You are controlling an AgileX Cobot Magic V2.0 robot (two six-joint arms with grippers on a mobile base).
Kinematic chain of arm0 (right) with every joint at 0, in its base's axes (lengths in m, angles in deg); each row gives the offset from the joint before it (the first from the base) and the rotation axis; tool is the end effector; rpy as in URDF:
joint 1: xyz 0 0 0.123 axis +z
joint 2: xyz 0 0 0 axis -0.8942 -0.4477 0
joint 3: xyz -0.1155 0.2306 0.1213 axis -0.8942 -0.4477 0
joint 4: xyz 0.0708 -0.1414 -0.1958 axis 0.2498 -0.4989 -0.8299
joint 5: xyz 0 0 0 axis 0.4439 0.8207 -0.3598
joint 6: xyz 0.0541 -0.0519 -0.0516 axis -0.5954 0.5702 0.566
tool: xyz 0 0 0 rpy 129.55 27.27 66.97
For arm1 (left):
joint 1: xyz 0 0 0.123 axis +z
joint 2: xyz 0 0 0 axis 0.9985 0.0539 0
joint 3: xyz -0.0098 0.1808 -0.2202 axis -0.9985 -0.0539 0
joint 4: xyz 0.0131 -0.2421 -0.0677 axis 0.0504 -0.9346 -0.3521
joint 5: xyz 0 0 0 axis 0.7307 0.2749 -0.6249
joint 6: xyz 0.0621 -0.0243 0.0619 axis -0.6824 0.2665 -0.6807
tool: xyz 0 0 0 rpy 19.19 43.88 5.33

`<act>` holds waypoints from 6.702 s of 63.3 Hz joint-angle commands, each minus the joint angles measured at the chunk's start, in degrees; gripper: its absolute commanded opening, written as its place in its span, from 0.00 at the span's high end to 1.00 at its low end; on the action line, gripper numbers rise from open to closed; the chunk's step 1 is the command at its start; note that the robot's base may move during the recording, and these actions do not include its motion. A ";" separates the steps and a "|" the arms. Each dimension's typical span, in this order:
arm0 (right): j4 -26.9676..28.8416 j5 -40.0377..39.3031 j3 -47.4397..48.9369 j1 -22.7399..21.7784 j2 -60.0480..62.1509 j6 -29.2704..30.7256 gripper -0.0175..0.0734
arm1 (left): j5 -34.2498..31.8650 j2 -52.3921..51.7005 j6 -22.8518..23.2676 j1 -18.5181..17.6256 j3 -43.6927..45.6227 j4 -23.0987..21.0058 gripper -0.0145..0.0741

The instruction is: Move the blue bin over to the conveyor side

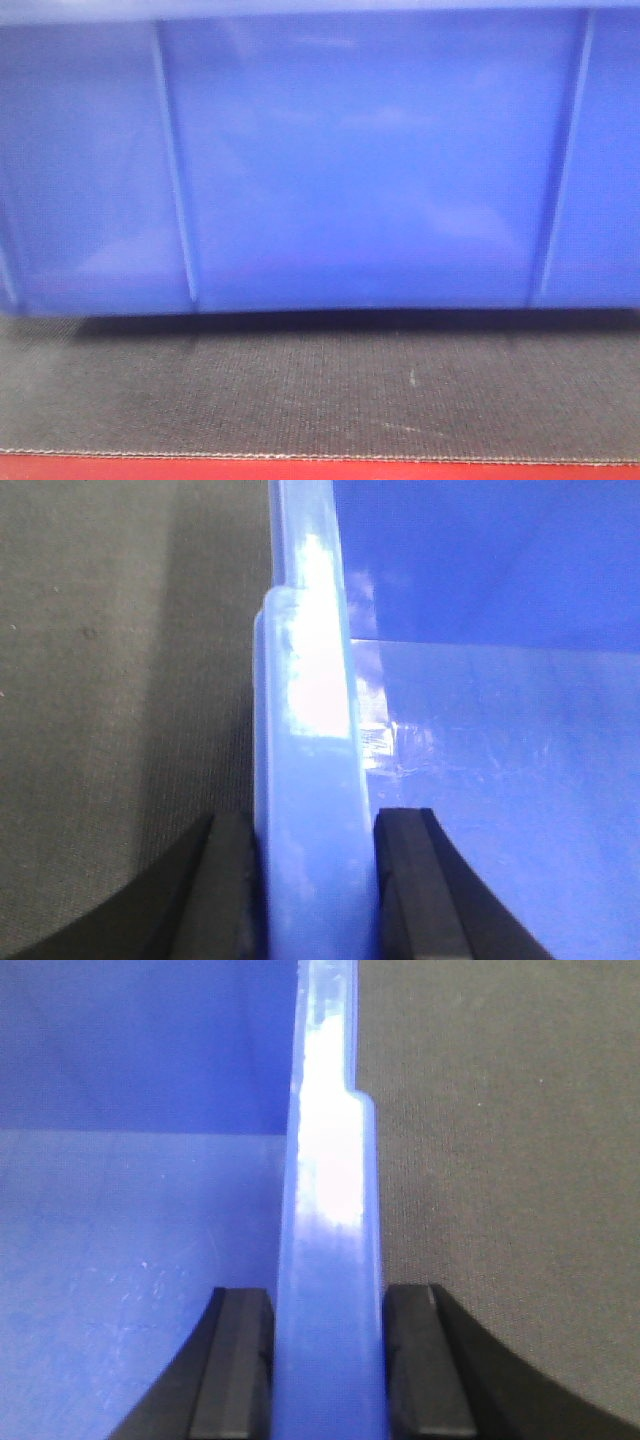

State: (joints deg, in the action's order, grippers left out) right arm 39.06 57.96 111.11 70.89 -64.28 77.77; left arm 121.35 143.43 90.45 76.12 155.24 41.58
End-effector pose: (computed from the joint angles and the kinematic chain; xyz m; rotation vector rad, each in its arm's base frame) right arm 0.3136 0.0402 0.3287 -0.0764 2.2999 0.0862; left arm 0.3263 -0.0625 0.3294 -0.0493 2.3247 -0.2160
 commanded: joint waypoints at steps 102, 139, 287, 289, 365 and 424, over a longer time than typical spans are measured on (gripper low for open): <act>1.10 9.20 23.15 0.33 10.06 0.58 0.90 | 9.36 -4.23 -0.43 -0.90 24.91 5.07 0.84; 1.10 -29.41 -25.66 0.33 38.84 6.00 0.90 | -25.91 -32.76 3.69 -0.90 -25.77 5.07 0.84; 3.67 -33.03 -67.43 -2.80 81.68 6.41 0.90 | -29.10 -68.05 3.69 -0.90 -53.56 9.51 0.84; 3.67 -33.03 -67.43 -2.80 81.68 6.41 0.90 | -29.10 -68.05 3.69 -0.90 -53.56 9.51 0.84; 3.67 -33.03 -67.43 -2.80 81.68 6.41 0.90 | -31.07 -85.07 -12.29 12.68 -70.27 -1.00 0.84; 3.67 -33.03 -67.43 -2.80 81.68 6.41 0.90 | -33.48 -85.07 -14.49 12.78 -71.27 0.89 0.84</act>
State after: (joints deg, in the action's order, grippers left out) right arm 43.28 26.16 43.68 68.25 17.04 83.76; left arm 88.97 58.52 76.30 88.70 83.90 42.30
